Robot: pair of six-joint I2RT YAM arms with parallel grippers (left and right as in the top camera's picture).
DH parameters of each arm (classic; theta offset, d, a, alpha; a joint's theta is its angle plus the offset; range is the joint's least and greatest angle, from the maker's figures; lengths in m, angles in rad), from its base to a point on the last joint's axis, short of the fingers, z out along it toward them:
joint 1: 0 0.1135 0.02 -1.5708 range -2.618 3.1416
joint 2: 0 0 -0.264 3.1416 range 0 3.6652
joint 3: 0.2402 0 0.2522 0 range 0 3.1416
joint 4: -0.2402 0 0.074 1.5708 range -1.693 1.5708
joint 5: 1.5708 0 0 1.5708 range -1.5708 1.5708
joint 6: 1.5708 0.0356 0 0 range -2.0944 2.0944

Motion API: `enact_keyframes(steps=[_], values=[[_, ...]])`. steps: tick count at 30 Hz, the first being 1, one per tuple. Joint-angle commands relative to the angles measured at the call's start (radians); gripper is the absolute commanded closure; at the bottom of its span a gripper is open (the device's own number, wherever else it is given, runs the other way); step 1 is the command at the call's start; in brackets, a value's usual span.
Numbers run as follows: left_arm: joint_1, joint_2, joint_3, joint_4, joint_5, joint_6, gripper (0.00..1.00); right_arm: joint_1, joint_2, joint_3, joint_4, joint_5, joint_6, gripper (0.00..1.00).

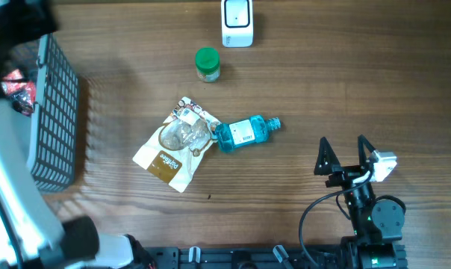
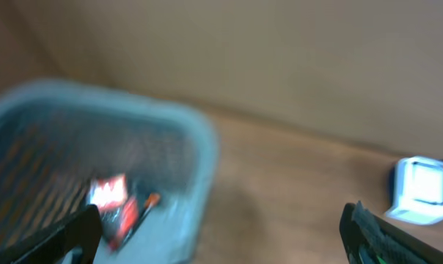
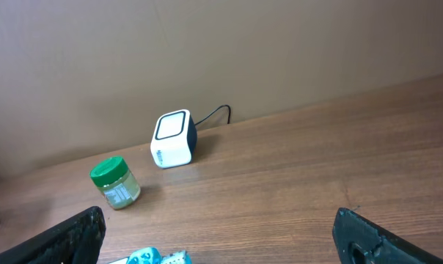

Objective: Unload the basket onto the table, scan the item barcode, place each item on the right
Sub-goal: 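Lay the bottle on the table beside the snack bag, release, then reach the left gripper into the basket and grasp the black-orange packet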

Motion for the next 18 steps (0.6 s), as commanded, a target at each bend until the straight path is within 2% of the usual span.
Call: enact_keyframes(steps=[1, 3, 5, 11, 15, 18], values=[[0.228, 0.114, -0.019, -0.06, 0.348, 0.176, 0.0, 0.003, -0.008, -0.001, 0.002, 0.013, -0.016, 0.0], [0.296, 0.2, -0.019, -0.083, 0.371, 0.282, 0.0, 0.003, -0.008, -0.001, 0.002, 0.013, -0.016, 0.0], [0.318, 0.257, -0.019, -0.08, 0.372, 0.297, 0.0, 0.003, -0.008, -0.001, 0.002, 0.013, -0.017, 0.0], [0.294, 0.474, -0.019, -0.079, 0.359, 0.559, 0.0, 0.003, -0.008, -0.001, 0.002, 0.013, -0.017, 0.0], [0.294, 0.582, -0.019, -0.008, 0.193, 0.603, 0.0, 0.003, -0.008, -0.001, 0.002, 0.013, -0.017, 0.0], [0.294, 0.626, -0.019, 0.019, 0.082, 0.687, 0.0, 0.003, -0.008, -0.001, 0.002, 0.013, -0.017, 0.0]])
